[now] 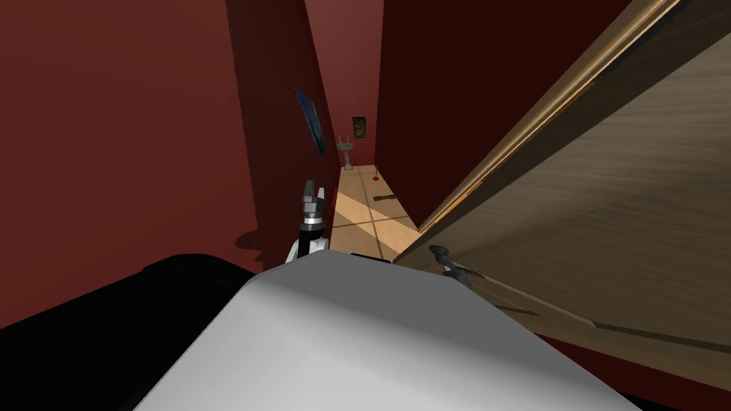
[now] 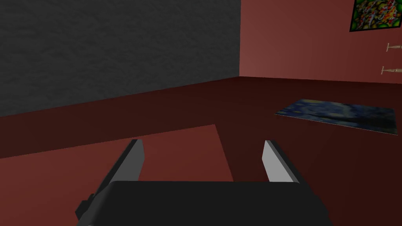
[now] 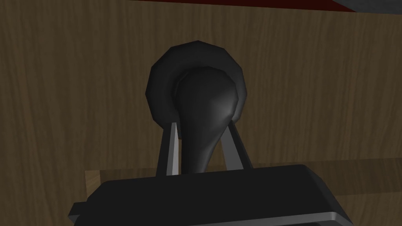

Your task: Pull the door open

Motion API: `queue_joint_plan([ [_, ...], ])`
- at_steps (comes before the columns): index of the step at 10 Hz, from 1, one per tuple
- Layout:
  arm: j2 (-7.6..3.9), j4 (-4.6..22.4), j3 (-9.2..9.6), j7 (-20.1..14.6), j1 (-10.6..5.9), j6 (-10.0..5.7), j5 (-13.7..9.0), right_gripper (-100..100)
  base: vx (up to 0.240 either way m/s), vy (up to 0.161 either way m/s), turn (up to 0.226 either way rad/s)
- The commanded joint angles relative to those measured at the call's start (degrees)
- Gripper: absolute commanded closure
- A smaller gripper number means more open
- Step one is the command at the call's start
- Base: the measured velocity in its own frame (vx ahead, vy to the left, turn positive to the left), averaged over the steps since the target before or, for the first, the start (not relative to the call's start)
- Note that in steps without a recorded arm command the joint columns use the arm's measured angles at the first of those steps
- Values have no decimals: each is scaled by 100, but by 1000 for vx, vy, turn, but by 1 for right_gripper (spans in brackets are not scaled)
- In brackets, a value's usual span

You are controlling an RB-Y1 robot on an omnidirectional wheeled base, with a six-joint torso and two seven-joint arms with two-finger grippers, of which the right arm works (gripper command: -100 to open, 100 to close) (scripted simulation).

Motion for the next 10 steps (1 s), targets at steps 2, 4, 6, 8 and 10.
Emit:
queue_joint_plan([
  [2,25,-89,62,46,-6,-23,59,100,-56,-24,185],
  [4,37,-92,76,54,-10,-30,68,100,-45,-15,181],
  [6,46,-94,85,59,-12,-35,75,100,-47,-18,137],
  [8,58,-98,97,68,-14,-44,84,100,-38,-5,148],
  [10,70,-101,110,77,-16,-52,92,100,-41,-3,131],
])
